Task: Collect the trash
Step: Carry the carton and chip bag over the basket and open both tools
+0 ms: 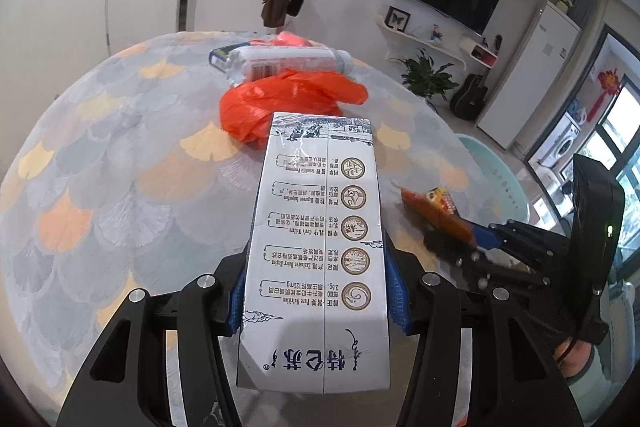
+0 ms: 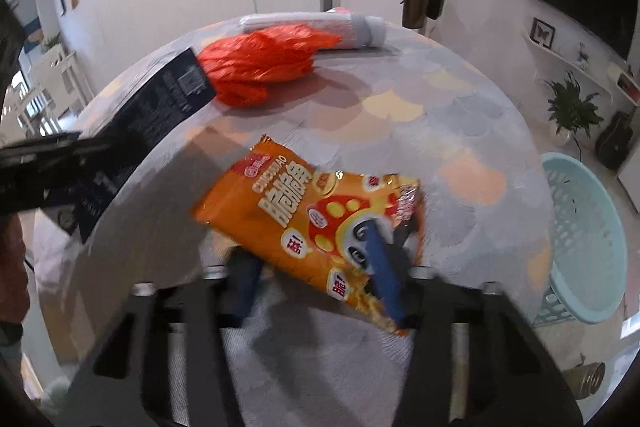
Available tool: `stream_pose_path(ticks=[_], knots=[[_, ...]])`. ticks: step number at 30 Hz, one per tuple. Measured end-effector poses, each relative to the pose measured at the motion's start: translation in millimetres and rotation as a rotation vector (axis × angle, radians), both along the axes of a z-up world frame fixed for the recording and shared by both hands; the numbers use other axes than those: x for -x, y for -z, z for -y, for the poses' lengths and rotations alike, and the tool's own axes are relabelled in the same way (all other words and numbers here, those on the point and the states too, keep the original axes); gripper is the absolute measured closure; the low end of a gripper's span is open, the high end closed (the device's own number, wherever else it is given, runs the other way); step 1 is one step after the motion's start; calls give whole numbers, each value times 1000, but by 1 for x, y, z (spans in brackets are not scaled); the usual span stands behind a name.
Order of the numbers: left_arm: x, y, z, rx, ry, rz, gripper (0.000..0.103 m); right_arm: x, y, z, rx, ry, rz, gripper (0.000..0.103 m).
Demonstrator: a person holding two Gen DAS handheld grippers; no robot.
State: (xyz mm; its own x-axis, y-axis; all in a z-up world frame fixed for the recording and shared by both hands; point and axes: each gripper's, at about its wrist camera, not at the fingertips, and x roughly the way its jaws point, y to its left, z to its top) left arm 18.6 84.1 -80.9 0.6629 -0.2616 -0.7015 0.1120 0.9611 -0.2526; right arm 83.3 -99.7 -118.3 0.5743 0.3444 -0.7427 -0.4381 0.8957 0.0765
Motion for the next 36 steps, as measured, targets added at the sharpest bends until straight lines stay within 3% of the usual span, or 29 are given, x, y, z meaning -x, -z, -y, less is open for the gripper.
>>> stream_pose_path(ticks=[6,13,25,32,36], knots=[[-11,-11,19,-8,25,24,51,-2,-17,26,-58,64,54,99],[-28,-45,43,60,33,109,51,-11,-52,77,-111,177,143,100],[-80,-111,145,29,175,253,51,-22,-106,185,-93,403,312,100],[-116,-107,213,44,283,240,51,-37,-104,250,-127,540,289,100],[-140,-81,254,-29,322,221,51,-51,-82,285,-196,601,195,100]])
